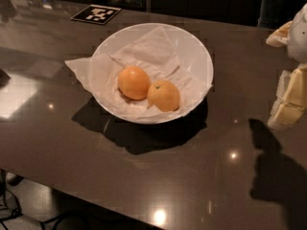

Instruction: Pick orange from white bowl

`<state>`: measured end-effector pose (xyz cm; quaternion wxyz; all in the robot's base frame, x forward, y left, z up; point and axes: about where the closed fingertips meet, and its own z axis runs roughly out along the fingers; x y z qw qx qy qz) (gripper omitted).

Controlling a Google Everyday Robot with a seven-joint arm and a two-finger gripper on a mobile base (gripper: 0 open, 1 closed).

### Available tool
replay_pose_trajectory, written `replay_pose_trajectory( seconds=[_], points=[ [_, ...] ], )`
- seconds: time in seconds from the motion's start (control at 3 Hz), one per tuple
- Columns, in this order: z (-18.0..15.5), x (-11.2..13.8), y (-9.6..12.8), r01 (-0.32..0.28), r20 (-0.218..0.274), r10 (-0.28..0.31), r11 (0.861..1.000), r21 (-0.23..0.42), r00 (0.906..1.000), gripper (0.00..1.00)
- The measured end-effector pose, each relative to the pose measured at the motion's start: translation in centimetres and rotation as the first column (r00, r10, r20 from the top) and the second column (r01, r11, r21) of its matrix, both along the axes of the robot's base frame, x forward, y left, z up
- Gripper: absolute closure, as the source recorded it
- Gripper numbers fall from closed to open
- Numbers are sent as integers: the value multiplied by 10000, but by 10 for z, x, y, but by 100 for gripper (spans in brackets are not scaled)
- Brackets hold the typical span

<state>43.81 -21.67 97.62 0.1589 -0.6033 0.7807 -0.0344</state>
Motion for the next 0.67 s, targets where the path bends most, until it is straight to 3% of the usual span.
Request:
replay_pose_trajectory(
  seconds=[0.67],
  points=[
    [4, 0, 11, 389, -150, -395, 9986, -372, 9991, 0]
  ],
)
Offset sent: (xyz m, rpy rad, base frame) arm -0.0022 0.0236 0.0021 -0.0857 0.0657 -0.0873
